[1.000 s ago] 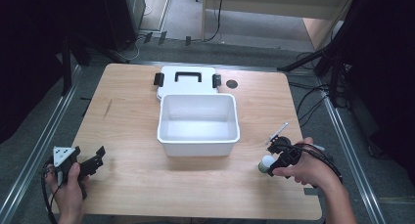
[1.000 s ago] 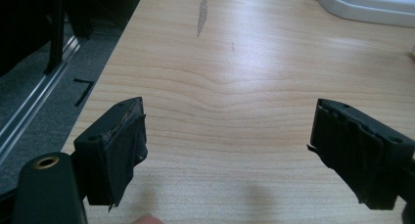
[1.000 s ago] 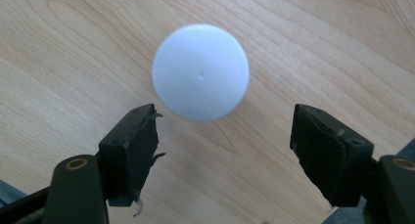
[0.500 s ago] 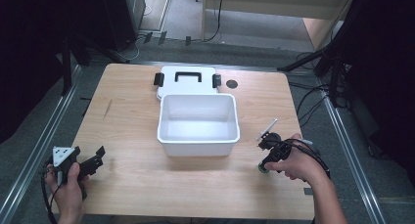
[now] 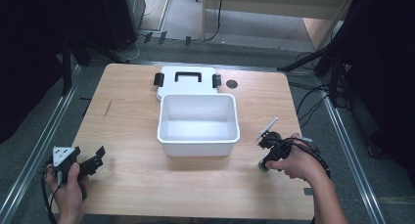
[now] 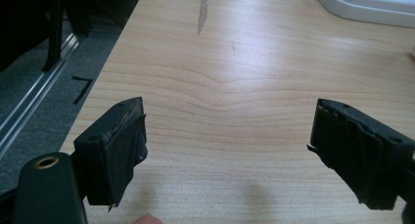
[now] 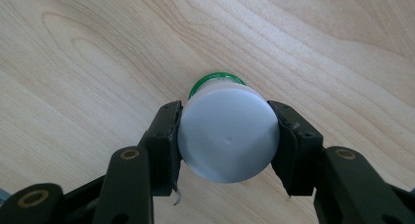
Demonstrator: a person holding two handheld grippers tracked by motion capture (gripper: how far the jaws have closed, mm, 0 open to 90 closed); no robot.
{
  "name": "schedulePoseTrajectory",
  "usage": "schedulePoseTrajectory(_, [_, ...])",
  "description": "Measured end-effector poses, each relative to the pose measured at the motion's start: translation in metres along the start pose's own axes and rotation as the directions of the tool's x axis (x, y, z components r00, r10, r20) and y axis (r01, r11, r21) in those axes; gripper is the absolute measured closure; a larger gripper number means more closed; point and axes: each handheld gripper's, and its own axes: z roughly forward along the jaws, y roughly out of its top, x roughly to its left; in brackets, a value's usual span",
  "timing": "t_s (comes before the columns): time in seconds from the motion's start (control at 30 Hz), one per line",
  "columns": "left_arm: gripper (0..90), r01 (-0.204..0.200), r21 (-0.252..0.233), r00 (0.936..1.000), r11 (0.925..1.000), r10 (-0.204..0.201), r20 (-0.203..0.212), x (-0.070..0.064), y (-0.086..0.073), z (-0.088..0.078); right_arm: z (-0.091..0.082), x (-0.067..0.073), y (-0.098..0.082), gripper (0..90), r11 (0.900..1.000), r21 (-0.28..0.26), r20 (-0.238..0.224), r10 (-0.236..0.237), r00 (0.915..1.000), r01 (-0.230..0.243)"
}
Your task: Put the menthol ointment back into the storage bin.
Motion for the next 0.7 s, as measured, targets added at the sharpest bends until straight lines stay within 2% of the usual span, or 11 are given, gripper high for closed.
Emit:
schedulePoseTrajectory(0.2, [14.1,0.001,0.002,1.0000,1.0000,-0.001,0.001,0.000,0.000,0.000,-0.014,-0.001,0.003,51.3,1.000,-0.002,-0.004,-0.005,1.0000,0.005])
schedulePoseTrajectory(0.23, [14.1,0.000,0.003,1.0000,1.0000,0.000,0.001,0.000,0.000,0.000,-0.015,-0.001,0.003,51.3,1.000,-0.004,-0.004,-0.020,0.9998,0.020])
schedulePoseTrajectory(0.3, [14.1,0.001,0.002,1.0000,1.0000,-0.001,0.000,0.000,0.000,0.000,-0.020,0.000,0.005,51.4,1.000,-0.001,-0.011,-0.012,0.9999,0.012])
schedulePoseTrajectory(0.7, [14.1,0.001,0.003,1.0000,1.0000,-0.001,-0.001,0.000,0.000,0.000,-0.052,-0.001,0.027,51.4,0.999,-0.022,-0.012,-0.043,0.9990,0.042])
